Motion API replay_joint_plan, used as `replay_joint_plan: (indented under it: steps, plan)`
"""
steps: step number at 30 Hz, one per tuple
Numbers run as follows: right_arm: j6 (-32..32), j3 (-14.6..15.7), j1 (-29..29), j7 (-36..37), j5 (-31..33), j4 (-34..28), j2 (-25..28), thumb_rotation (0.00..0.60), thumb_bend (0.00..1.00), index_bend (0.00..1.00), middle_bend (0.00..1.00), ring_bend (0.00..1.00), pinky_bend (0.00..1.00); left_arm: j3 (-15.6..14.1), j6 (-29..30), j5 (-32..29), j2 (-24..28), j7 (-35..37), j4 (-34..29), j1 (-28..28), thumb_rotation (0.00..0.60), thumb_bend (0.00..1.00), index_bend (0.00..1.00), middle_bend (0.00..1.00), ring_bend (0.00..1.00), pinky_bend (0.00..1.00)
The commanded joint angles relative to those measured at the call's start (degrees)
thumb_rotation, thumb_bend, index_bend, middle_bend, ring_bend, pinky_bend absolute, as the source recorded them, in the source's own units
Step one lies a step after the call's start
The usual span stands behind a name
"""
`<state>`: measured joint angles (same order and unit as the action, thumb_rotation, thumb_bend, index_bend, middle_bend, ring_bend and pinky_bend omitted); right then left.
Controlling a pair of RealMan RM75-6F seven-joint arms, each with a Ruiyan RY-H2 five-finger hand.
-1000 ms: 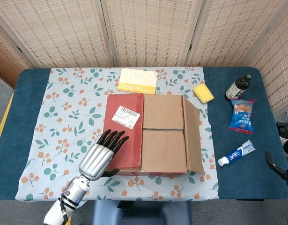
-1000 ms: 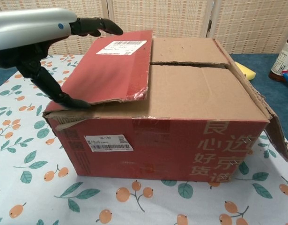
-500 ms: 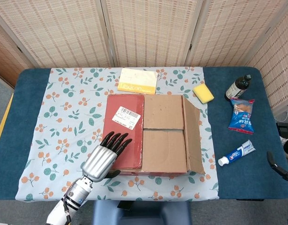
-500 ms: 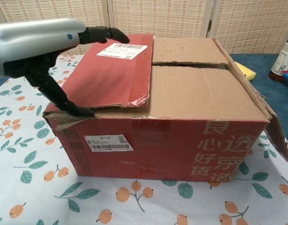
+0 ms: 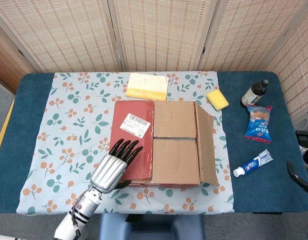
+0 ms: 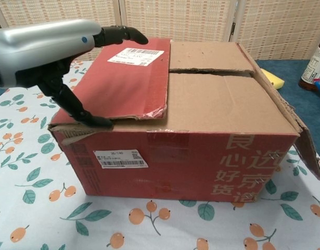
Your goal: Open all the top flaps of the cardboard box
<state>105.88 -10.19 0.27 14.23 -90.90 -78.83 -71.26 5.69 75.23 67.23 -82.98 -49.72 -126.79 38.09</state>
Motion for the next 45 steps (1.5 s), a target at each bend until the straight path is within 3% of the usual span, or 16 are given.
replay_joint_plan:
  steps: [1, 17, 29, 45]
  plan:
    - [0.04, -0.07, -0.05, 0.07, 0.06, -0.03, 0.07, 0.6, 0.39, 0.0, 0.0, 0.0, 0.0, -0.13, 0.28, 0.76, -0.55, -0.03, 0.71, -0.06, 0.6, 0.23, 0.0, 0.04, 0.0, 0.0]
    - [0.03, -0.26, -0.4, 0.22, 0.42, -0.49, 0.37, 0.6, 0.39, 0.0, 0.0, 0.0, 0.0, -2.41, 4.66, 10.44, -3.03, -1.93, 2.95, -2.71, 0.6, 0.23, 0.0, 0.04, 0.0, 0.0]
    - [-0.62, 0.05, -0.27, -0.97, 0.2, -0.73, 0.09, 0.6, 0.39, 0.0, 0.0, 0.0, 0.0, -3.81, 9.62, 20.46, -3.17, -8.7, 3.84, -6.73, 0.6, 0.23, 0.0, 0.04, 0.0, 0.0]
    - [-1.35, 0.34, -0.29, -2.38, 0.28, -1.18, -0.07, 0.6, 0.39, 0.0, 0.0, 0.0, 0.0, -1.72, 15.32, 27.25, -4.25, -9.84, 7.56, -12.85, 0.6, 0.23, 0.0, 0.04, 0.0, 0.0]
